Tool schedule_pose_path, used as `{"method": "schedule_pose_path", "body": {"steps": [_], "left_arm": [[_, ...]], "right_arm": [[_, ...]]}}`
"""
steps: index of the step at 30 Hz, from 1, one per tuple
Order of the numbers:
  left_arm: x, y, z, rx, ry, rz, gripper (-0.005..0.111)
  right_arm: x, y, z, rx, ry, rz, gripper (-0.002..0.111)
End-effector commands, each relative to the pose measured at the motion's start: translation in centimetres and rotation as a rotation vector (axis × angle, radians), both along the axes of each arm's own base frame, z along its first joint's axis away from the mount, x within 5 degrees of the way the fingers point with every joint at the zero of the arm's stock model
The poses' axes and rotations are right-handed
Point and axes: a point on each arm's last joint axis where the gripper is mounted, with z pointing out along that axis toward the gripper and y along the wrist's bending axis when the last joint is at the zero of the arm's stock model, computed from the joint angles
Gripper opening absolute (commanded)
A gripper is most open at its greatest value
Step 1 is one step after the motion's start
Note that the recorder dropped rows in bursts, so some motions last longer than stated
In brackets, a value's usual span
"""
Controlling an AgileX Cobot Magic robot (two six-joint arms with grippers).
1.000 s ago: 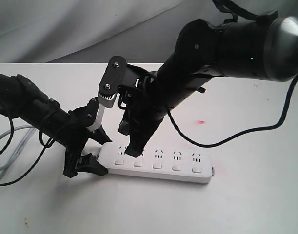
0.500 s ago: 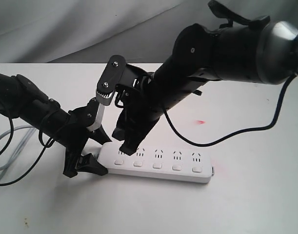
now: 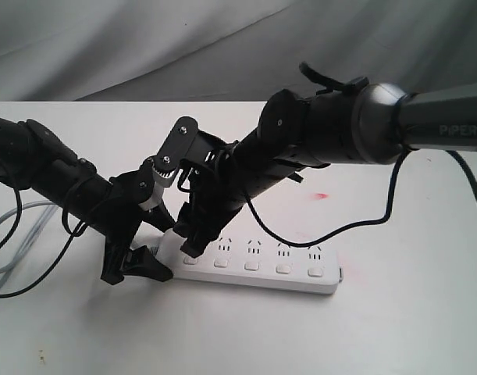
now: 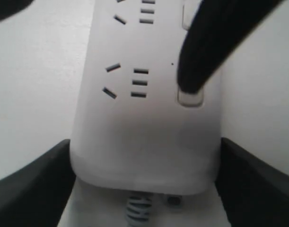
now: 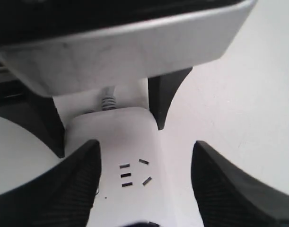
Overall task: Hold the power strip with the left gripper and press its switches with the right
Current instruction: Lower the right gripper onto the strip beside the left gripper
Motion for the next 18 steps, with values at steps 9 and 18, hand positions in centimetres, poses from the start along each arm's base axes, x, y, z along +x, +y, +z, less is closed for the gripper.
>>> {"method": "schedule_pose_path", "body": {"steps": [9,18], "left_arm": [[-0.03,0.0,-0.09,0.025,-0.011,-0.025,0.068],[-0.04,0.0,-0.09,0.025,-0.01,-0.024,0.068]], "right_arm": [[-0.05,0.29,-1.5,-0.021,0.028,0.026,0.053],[-0.78,0.93,-1.83,-0.047,0.006,0.115,0.053]]}}
